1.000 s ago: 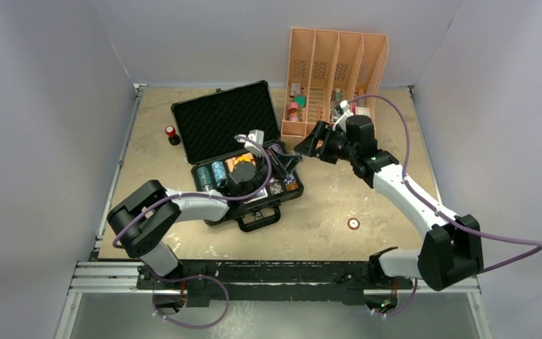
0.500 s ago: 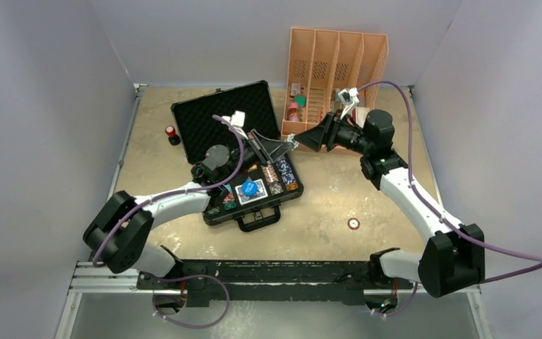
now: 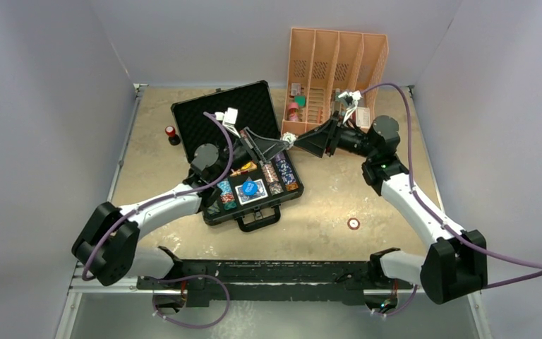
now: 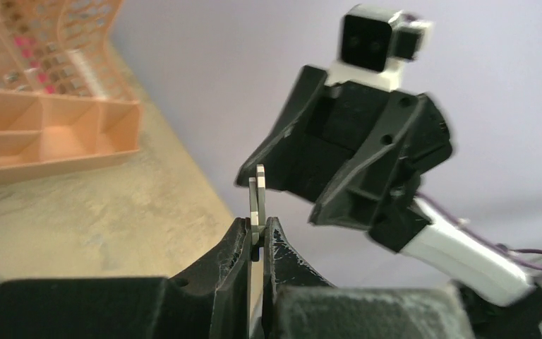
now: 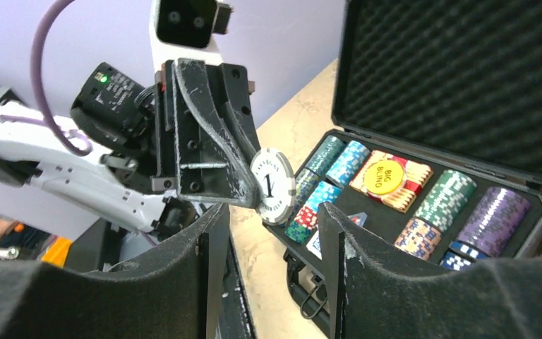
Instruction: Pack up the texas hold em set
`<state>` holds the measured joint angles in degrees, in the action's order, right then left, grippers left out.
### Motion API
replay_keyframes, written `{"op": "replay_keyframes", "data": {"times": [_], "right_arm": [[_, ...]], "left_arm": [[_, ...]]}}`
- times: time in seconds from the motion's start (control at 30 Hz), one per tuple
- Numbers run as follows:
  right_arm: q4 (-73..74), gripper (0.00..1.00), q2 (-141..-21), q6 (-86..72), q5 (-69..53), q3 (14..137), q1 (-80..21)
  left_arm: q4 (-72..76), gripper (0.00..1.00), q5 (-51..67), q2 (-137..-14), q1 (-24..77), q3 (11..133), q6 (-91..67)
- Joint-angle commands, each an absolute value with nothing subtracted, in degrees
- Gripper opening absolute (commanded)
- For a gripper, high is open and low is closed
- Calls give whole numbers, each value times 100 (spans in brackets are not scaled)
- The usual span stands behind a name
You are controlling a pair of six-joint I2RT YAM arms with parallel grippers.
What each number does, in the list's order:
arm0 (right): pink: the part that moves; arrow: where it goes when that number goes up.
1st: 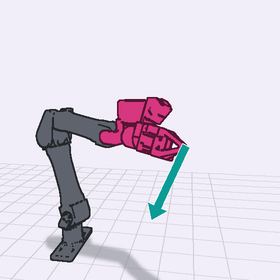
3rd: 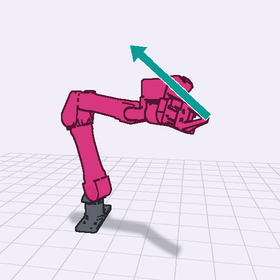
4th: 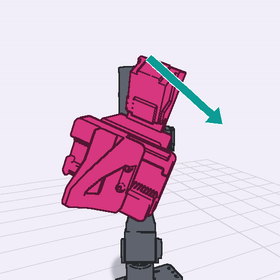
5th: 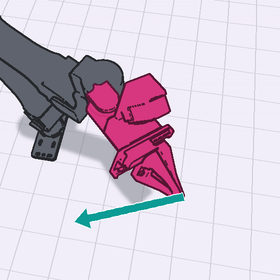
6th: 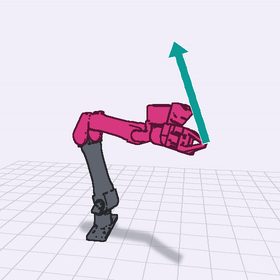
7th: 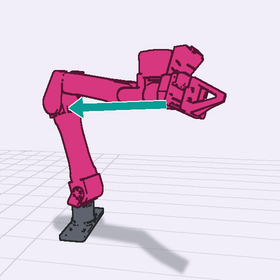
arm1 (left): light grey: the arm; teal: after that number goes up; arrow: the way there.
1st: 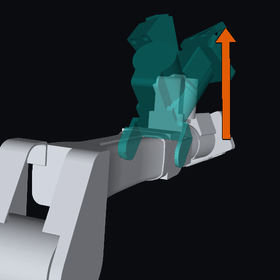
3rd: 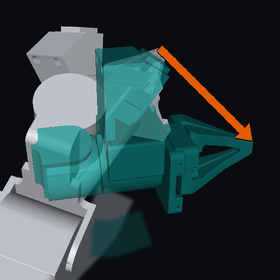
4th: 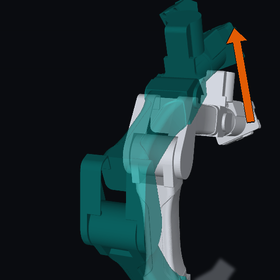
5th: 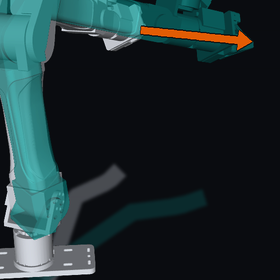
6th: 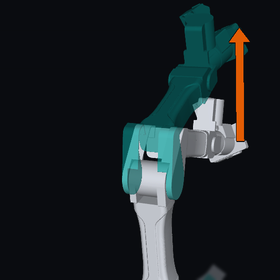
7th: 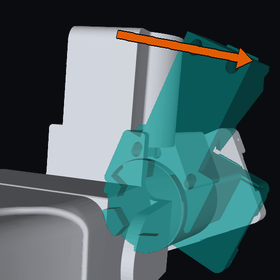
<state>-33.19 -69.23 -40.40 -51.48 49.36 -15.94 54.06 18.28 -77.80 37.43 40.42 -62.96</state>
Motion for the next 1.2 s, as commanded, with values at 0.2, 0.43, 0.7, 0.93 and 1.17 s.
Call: {"op": "replay_keyframes", "data": {"times": [0.2, 0.43, 0.7, 0.93, 1.17], "right_arm": [[-908, 57, -6505, -3885, -1406, 5042, -1542], [-486, 57, -7115, -4151, -998, 4778, -1284], [-1023, 56, -7153, -4373, -1788, 3847, -577], [-1087, 56, -7004, -4236, -1993, 3417, -330], [-1159, 56, -6944, -4258, -2048, 3307, -325]], "left_arm": [[-70, 0, 853, -7030, 3723, 5467, -3108], [-1976, 0, 269, -7727, 4648, 6532, -1487], [-3453, 0, 1, -8684, 5206, 7457, -379], [-4261, 0, 64, -9582, 5388, 8101, 100], [-4322, 0, -248, -9879, 5400, 8232, 136]]}}
